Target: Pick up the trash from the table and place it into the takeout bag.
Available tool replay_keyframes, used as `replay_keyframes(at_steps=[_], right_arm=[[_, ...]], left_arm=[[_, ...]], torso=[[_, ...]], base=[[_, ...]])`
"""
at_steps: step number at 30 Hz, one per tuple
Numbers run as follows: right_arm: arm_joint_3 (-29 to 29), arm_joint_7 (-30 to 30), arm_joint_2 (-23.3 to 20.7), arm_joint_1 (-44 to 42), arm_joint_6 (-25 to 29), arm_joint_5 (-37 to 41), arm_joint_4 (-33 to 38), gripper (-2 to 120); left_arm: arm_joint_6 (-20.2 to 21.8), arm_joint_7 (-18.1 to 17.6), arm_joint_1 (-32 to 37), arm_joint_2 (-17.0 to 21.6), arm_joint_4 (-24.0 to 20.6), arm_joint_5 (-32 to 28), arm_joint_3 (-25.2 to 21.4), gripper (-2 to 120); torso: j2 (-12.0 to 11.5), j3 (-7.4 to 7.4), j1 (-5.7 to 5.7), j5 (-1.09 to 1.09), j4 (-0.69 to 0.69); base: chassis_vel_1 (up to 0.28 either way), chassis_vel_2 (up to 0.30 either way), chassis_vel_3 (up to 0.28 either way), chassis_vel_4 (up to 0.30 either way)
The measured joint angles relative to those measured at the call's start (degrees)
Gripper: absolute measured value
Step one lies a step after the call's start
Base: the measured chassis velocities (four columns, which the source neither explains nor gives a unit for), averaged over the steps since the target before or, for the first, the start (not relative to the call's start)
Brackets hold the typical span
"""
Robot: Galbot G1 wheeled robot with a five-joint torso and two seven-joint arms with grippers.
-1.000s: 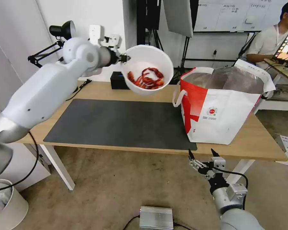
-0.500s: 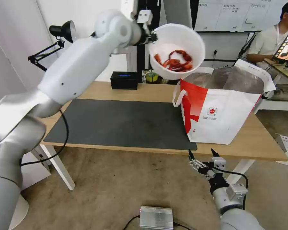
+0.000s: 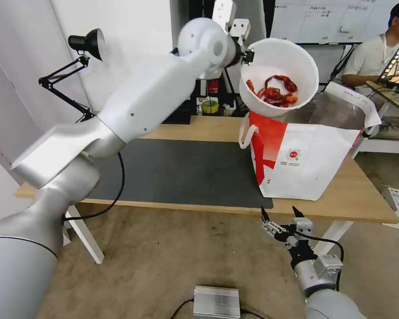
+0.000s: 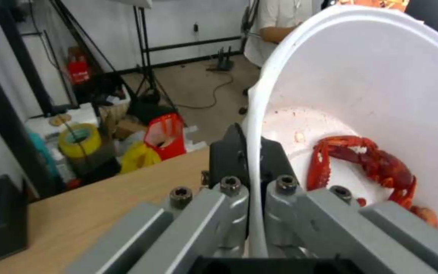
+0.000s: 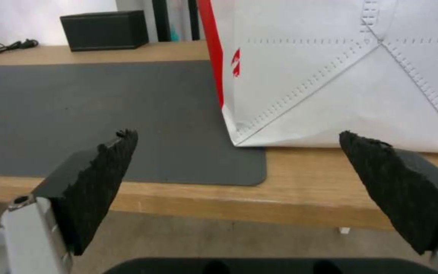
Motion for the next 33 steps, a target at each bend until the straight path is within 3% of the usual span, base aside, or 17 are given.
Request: replay_keyframes(at_steps=[2, 4, 5, 8, 10, 16, 24, 33], right_arm=[[0.0, 0.0, 0.0, 0.0, 0.0, 0.0, 0.0, 100], [0.0, 0.0, 0.0, 0.0, 0.0, 0.0, 0.0, 100], [0.0, 0.0, 0.0, 0.0, 0.0, 0.0, 0.0, 100], [0.0, 0.0, 0.0, 0.0, 0.0, 0.0, 0.0, 100], [0.0, 0.0, 0.0, 0.0, 0.0, 0.0, 0.0, 100], [0.0, 0.0, 0.0, 0.0, 0.0, 0.0, 0.0, 100], [0.0, 0.0, 0.0, 0.0, 0.0, 0.0, 0.0, 100], [0.0, 0.0, 0.0, 0.0, 0.0, 0.0, 0.0, 100]], left_arm=[[-0.7, -0.2, 0.3, -0.4, 0.2, 0.2, 0.2, 0], [-5.4, -0.8, 1.8, -1.6, 0.6, 1.6, 1.2, 0], [-5.4, -0.8, 1.8, -1.6, 0.6, 1.6, 1.2, 0], [-11.6, -0.7, 3.4, -2.3, 0.6, 3.0, 2.5, 0], [-13.4, -0.6, 3.8, -2.3, 0.5, 3.3, 3.0, 0], [-19.2, 2.2, 5.7, -0.9, -2.2, 5.2, 5.7, 0], [-21.0, 7.2, 7.0, 1.6, -5.1, 10.5, 9.5, 0], [-19.7, 10.2, 6.6, 1.9, -5.9, 10.2, 10.2, 0]], torso=[[0.0, 0.00, 0.00, 0.00, 0.00], [0.0, 0.00, 0.00, 0.00, 0.00], [0.0, 0.00, 0.00, 0.00, 0.00], [0.0, 0.00, 0.00, 0.00, 0.00], [0.0, 0.00, 0.00, 0.00, 0.00], [0.0, 0.00, 0.00, -0.01, 0.01], [0.0, 0.00, 0.00, -0.01, 0.02], [0.0, 0.00, 0.00, -0.01, 0.01]], base=[[0.000, 0.000, 0.000, 0.000], [0.000, 0.000, 0.000, 0.000], [0.000, 0.000, 0.000, 0.000], [0.000, 0.000, 0.000, 0.000], [0.000, 0.000, 0.000, 0.000], [0.000, 0.000, 0.000, 0.000], [0.000, 0.000, 0.000, 0.000], [0.000, 0.000, 0.000, 0.000]])
